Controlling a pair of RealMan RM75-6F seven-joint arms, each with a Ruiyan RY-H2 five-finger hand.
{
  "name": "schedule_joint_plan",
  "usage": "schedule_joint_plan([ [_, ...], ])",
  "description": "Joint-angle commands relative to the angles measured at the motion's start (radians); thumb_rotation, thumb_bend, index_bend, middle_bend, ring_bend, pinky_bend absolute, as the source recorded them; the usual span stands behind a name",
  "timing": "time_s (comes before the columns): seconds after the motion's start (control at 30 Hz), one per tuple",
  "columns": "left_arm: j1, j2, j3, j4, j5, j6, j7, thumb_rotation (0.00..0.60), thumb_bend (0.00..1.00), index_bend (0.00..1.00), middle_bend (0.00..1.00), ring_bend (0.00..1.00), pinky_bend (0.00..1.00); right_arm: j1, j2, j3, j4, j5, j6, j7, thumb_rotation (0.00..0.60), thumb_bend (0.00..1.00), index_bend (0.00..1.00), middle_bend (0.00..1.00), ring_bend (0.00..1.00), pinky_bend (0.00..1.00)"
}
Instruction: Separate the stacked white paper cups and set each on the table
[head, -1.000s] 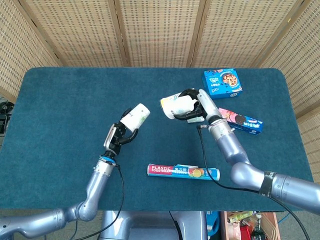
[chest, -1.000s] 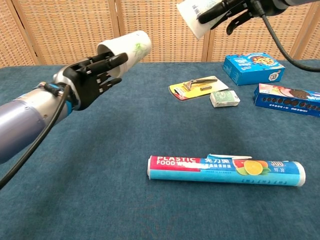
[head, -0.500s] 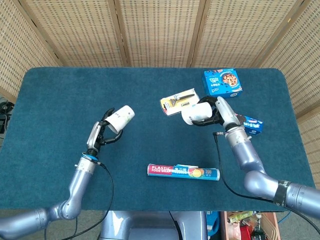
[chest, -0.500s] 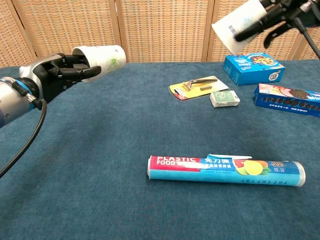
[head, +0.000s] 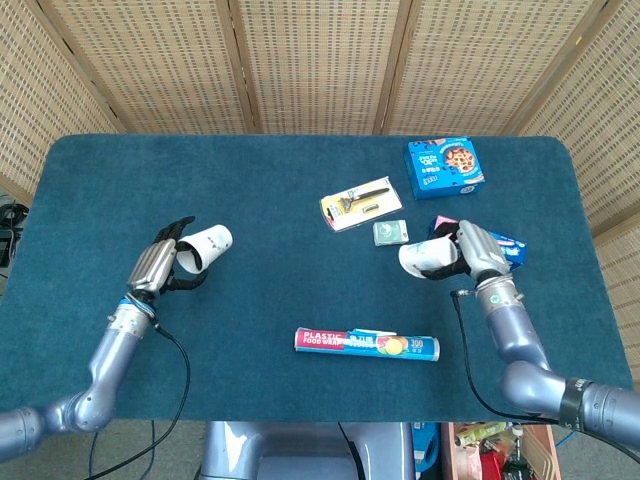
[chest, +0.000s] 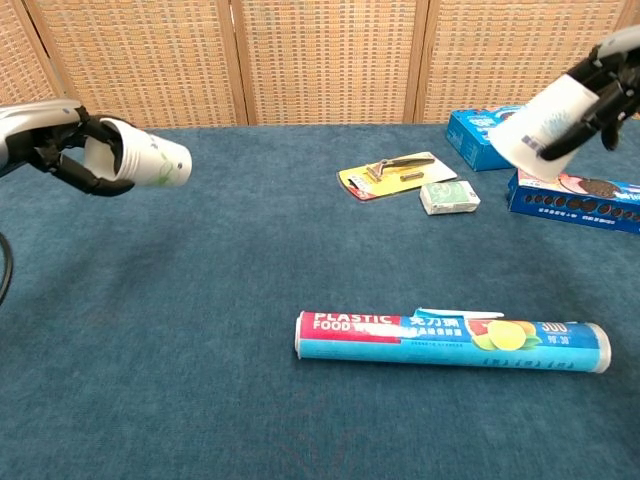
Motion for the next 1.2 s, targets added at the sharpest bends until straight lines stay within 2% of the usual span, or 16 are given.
schedule_joint_plan([
  [0.03, -0.024, 0.046, 0.037, -0.042, -0.050, -0.030, 0.060, 0.600, 0.44, 0.61, 0.05, 0.00, 0.00, -0.015, -0.012, -0.012, 0.003, -0.004, 0.003, -0.007, 0.600, 0.24, 0.66, 0.46, 0.38, 0.64],
  [0.13, -0.028, 0.056, 0.051, -0.046, -0.059, -0.027, 0.080, 0.600, 0.44, 0.57, 0.02, 0.00, 0.00, -0.026, -0.015, -0.020, 0.007, -0.013, 0.003, -0.012, 0.600, 0.24, 0.66, 0.41, 0.32, 0.59],
  [0.2, -0.030, 0.073, 0.071, -0.053, -0.060, -0.036, 0.096, 0.600, 0.44, 0.49, 0.01, 0.00, 0.00, -0.039, -0.014, -0.032, 0.007, -0.027, -0.004, -0.017, 0.600, 0.24, 0.64, 0.36, 0.26, 0.51],
  [0.27, -0.034, 0.090, 0.085, -0.059, -0.060, -0.044, 0.110, 0.600, 0.44, 0.31, 0.00, 0.00, 0.00, -0.047, -0.011, -0.042, 0.008, -0.042, -0.013, -0.026, 0.600, 0.24, 0.57, 0.25, 0.14, 0.38],
  [0.3, -0.035, 0.095, 0.090, -0.061, -0.059, -0.047, 0.113, 0.600, 0.44, 0.24, 0.00, 0.00, 0.00, -0.051, -0.013, -0.044, 0.010, -0.048, -0.011, -0.029, 0.600, 0.24, 0.54, 0.22, 0.10, 0.34],
  [0.37, -0.036, 0.107, 0.100, -0.066, -0.058, -0.051, 0.117, 0.600, 0.44, 0.15, 0.00, 0.00, 0.00, -0.061, -0.015, -0.045, 0.009, -0.060, -0.006, -0.025, 0.600, 0.24, 0.45, 0.13, 0.03, 0.28],
  [0.47, -0.034, 0.116, 0.107, -0.067, -0.056, -0.039, 0.117, 0.600, 0.44, 0.01, 0.00, 0.00, 0.00, -0.077, -0.015, -0.043, 0.004, -0.082, 0.003, -0.019, 0.600, 0.24, 0.35, 0.03, 0.00, 0.21],
  [0.67, -0.020, 0.143, 0.116, -0.080, -0.037, -0.018, 0.097, 0.600, 0.41, 0.00, 0.00, 0.00, 0.00, -0.105, -0.005, -0.037, -0.022, -0.115, 0.025, -0.013, 0.600, 0.20, 0.26, 0.00, 0.00, 0.15],
  [0.77, -0.009, 0.162, 0.119, -0.099, -0.020, -0.010, 0.081, 0.600, 0.40, 0.00, 0.00, 0.00, 0.00, -0.120, -0.001, -0.040, -0.039, -0.136, 0.043, -0.017, 0.600, 0.20, 0.25, 0.00, 0.00, 0.15],
  [0.8, -0.006, 0.169, 0.121, -0.105, -0.013, -0.007, 0.077, 0.600, 0.38, 0.00, 0.00, 0.00, 0.00, -0.125, 0.001, -0.042, -0.045, -0.143, 0.049, -0.020, 0.600, 0.20, 0.25, 0.00, 0.00, 0.15],
  [0.97, -0.005, 0.193, 0.142, -0.117, -0.005, -0.009, 0.096, 0.600, 0.16, 0.00, 0.00, 0.00, 0.00, -0.154, 0.005, -0.040, -0.068, -0.172, 0.061, -0.001, 0.600, 0.19, 0.25, 0.00, 0.00, 0.12],
  [1.2, -0.001, 0.189, 0.151, -0.145, 0.011, 0.047, 0.136, 0.600, 0.13, 0.00, 0.00, 0.00, 0.00, -0.193, 0.016, -0.044, -0.098, -0.227, 0.092, 0.006, 0.600, 0.19, 0.25, 0.00, 0.00, 0.12],
])
